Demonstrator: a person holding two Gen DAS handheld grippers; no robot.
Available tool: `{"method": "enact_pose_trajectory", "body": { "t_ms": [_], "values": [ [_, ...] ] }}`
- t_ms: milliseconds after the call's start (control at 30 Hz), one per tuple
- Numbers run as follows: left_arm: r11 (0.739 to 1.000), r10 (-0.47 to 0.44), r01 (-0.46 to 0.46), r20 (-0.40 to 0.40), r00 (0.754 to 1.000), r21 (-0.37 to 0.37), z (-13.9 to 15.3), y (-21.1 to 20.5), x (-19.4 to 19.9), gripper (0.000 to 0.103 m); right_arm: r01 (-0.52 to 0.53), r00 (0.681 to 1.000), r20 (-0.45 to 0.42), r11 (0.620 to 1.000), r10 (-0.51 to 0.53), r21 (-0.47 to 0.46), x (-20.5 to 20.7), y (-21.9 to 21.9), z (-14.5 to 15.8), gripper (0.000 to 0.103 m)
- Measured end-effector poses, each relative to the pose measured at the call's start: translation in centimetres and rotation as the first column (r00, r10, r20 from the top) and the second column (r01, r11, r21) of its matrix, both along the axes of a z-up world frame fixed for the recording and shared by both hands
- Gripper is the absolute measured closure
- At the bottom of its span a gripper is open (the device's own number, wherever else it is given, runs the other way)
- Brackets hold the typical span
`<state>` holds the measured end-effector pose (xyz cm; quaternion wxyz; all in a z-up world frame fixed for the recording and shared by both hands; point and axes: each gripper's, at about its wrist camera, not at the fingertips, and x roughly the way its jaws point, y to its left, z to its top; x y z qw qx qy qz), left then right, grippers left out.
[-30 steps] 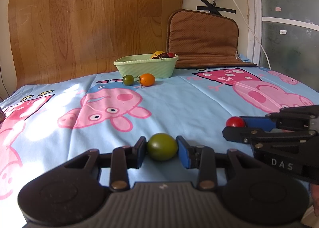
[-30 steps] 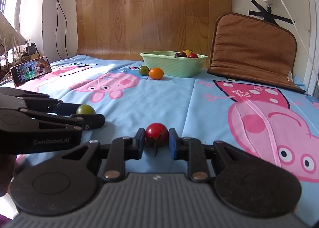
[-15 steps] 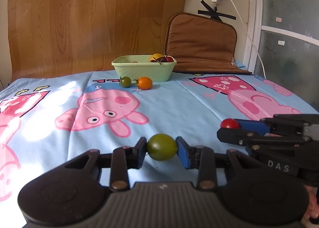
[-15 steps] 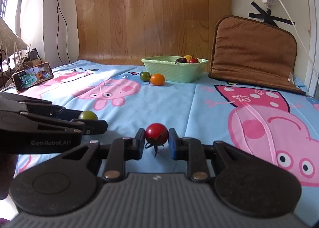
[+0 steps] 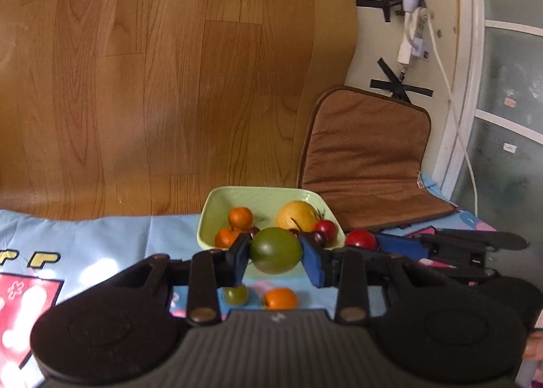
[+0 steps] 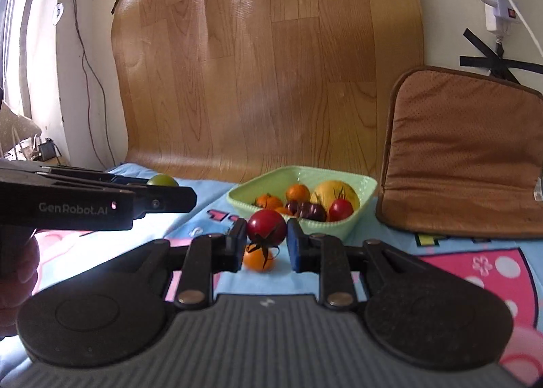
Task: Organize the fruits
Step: 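Carry both tomatoes over the green basket and open both tools, then move the left tool to the green tomato while the right moves to the orange tomato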
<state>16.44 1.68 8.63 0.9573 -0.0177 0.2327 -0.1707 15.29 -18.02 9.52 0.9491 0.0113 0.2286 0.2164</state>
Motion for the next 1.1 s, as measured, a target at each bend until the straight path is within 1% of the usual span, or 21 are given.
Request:
{"method": "enact_pose_trajectory", "body": {
  "t_ms": [100,200,300,400,533,600,700,767,833,867,933,967,1033,1100],
  "values": [
    [1.0,0.03,-0.03,-0.041,0.999,-0.005,-0.8,-0.1,4.8,0.07,0.004,1.0,-0.004,1.0,-0.004,-0.021,4.1,0.5,-1.1,0.075],
    [0.999,0.039,-0.04,-0.087,0.995,-0.008,-2.0,-0.3,8.5,0.07,0.02,0.999,-0.032,0.999,-0.022,-0.042,7.2,0.6,-2.6,0.075],
    [0.999,0.044,-0.043,-0.108,0.993,0.009,-3.2,-0.8,10.7,0.07,0.039,0.998,-0.044,0.998,-0.042,-0.055,8.9,0.4,-3.5,0.075],
    [0.998,0.058,-0.056,-0.117,0.991,0.017,-3.9,-1.1,11.6,0.069,0.044,0.999,-0.027,0.998,-0.045,-0.041,9.1,0.2,-3.8,0.075],
    [0.997,0.067,-0.069,-0.105,0.992,-0.015,-3.5,-0.6,10.7,0.065,0.051,0.999,0.011,0.998,-0.051,-0.037,8.2,0.1,-3.2,0.075],
    [0.997,0.069,-0.072,-0.088,0.994,-0.028,-2.8,-0.2,9.6,0.065,0.05,0.998,0.035,0.998,-0.049,-0.024,7.1,-0.2,-2.4,0.075],
    [0.996,0.067,-0.071,-0.067,0.996,-0.059,-1.6,1.1,7.4,0.065,0.038,0.997,0.06,0.999,-0.037,-0.004,5.1,-0.6,-1.6,0.075],
    [0.995,0.055,-0.059,-0.062,0.997,-0.075,-1.4,2.3,5.6,0.064,0.018,0.998,0.055,1.0,-0.019,0.015,3.4,-1.0,-1.3,0.073],
    [0.996,0.042,-0.047,-0.064,0.997,-0.078,-1.7,3.4,4.0,0.062,-0.005,1.0,0.031,1.0,0.004,0.027,1.8,-1.4,-1.6,0.057],
    [0.996,0.031,-0.037,-0.071,0.997,-0.082,-2.1,3.9,3.5,0.059,-0.02,1.0,0.004,1.0,0.02,0.022,1.2,-1.4,-1.9,0.056],
    [0.995,-0.004,-0.006,-0.108,0.994,-0.099,-2.9,4.8,2.9,0.058,-0.043,0.997,-0.058,0.999,0.044,0.003,0.8,-1.2,-2.7,0.056],
    [0.995,-0.007,-0.006,-0.13,0.991,-0.103,-3.4,5.1,2.9,0.058,-0.056,0.995,-0.083,0.998,0.055,-0.01,0.6,-0.9,-3.2,0.056],
    [0.993,-0.024,0.002,-0.179,0.984,-0.122,-4.2,5.1,3.3,0.058,-0.069,0.991,-0.117,0.997,0.064,-0.041,0.7,-0.2,-4.0,0.056],
    [0.989,-0.049,0.019,-0.208,0.977,-0.145,-4.9,4.9,3.8,0.058,-0.081,0.986,-0.15,0.995,0.072,-0.052,1.3,0.5,-4.6,0.056]
  ]
}}
